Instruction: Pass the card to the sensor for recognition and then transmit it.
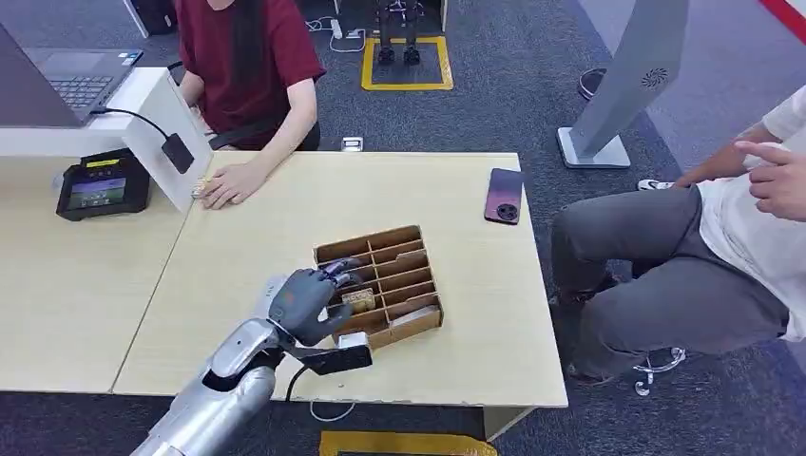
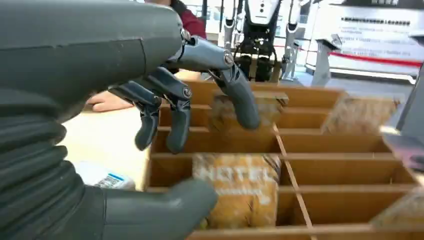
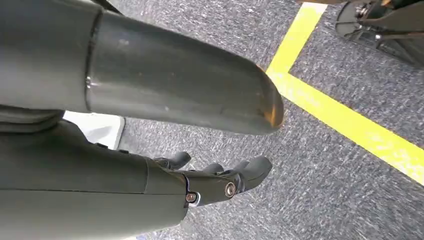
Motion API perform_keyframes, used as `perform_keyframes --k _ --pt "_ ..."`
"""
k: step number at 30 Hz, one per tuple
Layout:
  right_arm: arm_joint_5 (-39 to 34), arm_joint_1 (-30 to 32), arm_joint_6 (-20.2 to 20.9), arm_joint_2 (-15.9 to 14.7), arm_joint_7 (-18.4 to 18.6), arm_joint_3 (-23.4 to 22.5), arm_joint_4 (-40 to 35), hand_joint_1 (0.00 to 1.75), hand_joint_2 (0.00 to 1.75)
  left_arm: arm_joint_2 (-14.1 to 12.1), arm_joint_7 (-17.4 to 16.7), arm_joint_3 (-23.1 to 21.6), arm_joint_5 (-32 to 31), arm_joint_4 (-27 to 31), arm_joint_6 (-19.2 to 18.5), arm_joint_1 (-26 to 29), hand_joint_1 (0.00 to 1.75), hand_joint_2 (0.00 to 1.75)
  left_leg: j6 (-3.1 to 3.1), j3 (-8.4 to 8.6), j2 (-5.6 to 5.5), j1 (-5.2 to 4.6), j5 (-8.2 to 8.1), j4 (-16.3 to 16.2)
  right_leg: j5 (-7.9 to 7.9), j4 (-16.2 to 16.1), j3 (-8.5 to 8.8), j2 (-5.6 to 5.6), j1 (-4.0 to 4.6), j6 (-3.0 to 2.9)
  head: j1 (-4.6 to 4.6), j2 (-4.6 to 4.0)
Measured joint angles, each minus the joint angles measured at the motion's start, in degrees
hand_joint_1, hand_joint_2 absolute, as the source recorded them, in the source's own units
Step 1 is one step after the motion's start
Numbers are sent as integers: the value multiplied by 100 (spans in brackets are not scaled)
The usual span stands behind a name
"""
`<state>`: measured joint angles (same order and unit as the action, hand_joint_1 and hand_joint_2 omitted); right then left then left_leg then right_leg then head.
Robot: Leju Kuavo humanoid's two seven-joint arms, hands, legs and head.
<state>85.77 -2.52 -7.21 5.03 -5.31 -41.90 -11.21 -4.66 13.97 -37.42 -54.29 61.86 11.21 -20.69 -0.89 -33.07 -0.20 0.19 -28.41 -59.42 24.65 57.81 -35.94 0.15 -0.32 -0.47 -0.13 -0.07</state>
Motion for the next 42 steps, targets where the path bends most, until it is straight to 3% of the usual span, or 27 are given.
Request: perform_keyframes --k 8,12,15,29,42 --pt "44 -7 -22 2 15 0 0 0 0 -175 171 205 245 709 -124 175 0 175 1 -2 -6 0 3 -1 0 1 -3 -8 1 0 -2 0" --pt "-29 -21 -74 13 -44 0 0 0 0 -142 100 205 98 1101 -538 -197 0 175 -3 -7 -15 -1 5 -2 -4 1 -2 -18 -1 2 -2 0" --pt "-37 -16 -74 33 -76 -4 0 0 0 -76 79 203 70 1256 -640 -392 0 175 -3 -5 -10 -4 5 -2 -7 1 -2 -12 -3 1 0 0" --pt "-22 -11 -33 66 7 -74 0 0 0 -78 70 183 8 1433 -627 -473 0 175 -3 -3 -5 -3 5 -1 -5 1 -4 -10 -2 1 -2 0" --pt "-24 -11 -15 63 -15 -118 0 0 0 -483 275 24 177 1512 -732 -480 0 175 -3 -4 -4 -3 5 -1 -4 1 -4 -7 -2 1 -2 0"
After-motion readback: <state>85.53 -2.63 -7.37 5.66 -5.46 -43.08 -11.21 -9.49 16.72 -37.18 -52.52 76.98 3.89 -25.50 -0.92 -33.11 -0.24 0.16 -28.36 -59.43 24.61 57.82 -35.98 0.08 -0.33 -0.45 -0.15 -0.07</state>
